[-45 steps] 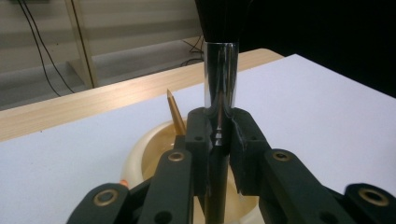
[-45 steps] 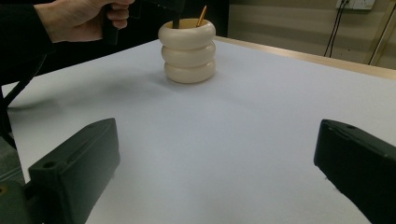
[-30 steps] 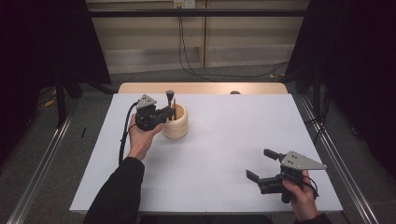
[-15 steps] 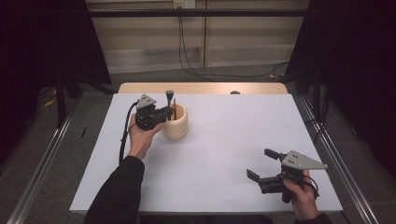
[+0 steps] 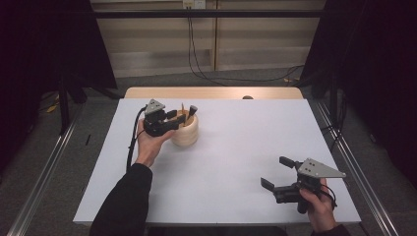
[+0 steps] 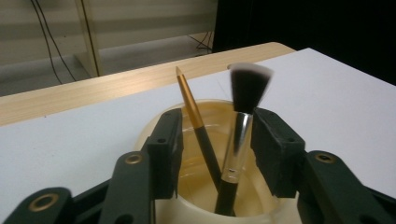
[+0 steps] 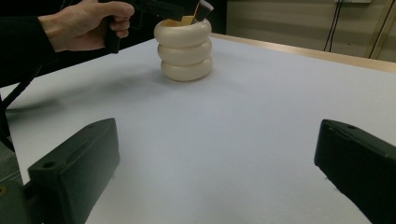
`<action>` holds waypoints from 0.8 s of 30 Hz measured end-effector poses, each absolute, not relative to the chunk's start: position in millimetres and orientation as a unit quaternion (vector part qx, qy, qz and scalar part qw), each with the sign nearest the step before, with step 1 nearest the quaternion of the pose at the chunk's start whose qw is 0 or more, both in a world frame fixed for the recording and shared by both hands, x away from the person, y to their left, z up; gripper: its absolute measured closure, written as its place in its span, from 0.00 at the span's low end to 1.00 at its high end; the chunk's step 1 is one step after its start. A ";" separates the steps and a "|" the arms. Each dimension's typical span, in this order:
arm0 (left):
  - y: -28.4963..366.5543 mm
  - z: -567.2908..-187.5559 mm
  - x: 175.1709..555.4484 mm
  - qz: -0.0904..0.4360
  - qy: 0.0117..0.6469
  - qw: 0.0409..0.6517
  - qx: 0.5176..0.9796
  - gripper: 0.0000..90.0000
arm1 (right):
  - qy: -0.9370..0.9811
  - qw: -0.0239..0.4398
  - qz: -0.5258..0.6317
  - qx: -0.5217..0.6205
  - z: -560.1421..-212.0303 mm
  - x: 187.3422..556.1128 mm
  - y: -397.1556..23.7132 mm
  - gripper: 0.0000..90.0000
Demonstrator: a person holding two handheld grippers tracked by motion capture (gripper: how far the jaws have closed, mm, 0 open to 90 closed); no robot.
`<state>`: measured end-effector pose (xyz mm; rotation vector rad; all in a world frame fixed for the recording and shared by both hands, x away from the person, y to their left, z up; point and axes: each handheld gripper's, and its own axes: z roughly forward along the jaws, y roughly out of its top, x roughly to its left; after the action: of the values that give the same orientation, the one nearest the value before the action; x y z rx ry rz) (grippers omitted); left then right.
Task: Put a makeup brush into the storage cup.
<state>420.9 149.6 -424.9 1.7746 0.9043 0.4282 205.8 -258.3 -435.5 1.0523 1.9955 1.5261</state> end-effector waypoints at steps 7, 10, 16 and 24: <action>150.9 -421.9 422.4 0.171 0.382 0.537 0.732 0.28 | 0.716 0.207 0.548 0.380 -436.2 206.2 -259.0 0.00; 153.0 -420.5 421.3 0.166 0.384 0.540 0.730 0.19 | 0.716 0.206 0.548 0.381 -436.1 206.0 -258.8 0.00; 153.5 -413.9 416.3 0.170 0.378 0.547 0.727 0.09 | 0.714 0.209 0.549 0.382 -435.5 205.4 -258.5 0.00; 156.7 -405.4 406.7 0.166 0.371 0.551 0.729 0.03 | 0.715 0.211 0.548 0.378 -434.6 204.5 -255.8 0.00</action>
<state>406.7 156.7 -405.4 1.7235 0.8773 0.3920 204.5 -255.8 -434.6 1.0511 1.9875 1.5229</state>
